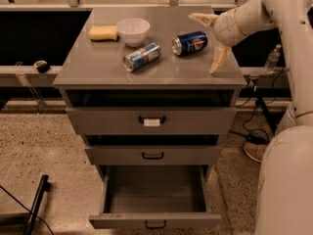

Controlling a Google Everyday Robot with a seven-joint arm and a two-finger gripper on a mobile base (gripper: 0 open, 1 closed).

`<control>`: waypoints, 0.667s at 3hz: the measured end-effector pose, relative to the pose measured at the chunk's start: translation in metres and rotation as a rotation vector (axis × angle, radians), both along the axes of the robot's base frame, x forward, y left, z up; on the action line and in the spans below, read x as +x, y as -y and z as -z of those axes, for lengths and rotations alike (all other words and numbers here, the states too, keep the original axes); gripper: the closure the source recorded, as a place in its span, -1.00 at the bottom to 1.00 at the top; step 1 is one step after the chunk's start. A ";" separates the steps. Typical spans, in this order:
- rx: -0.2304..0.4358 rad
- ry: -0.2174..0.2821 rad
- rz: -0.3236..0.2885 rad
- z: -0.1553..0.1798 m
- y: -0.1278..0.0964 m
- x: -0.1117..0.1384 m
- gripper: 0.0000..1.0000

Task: Pick pepsi can from bottom drawer and place on counter

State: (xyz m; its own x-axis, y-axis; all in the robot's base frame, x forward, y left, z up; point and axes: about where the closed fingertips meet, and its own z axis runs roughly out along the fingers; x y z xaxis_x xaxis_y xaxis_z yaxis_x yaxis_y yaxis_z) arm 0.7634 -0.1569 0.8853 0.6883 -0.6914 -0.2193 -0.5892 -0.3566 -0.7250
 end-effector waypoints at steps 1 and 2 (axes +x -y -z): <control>-0.007 0.017 0.006 -0.013 0.010 -0.005 -1.00; -0.007 0.030 0.037 -0.039 0.038 -0.018 -1.00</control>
Offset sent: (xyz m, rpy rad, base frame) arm -0.0330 -0.0929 0.0916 -0.0072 -0.0531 -0.0901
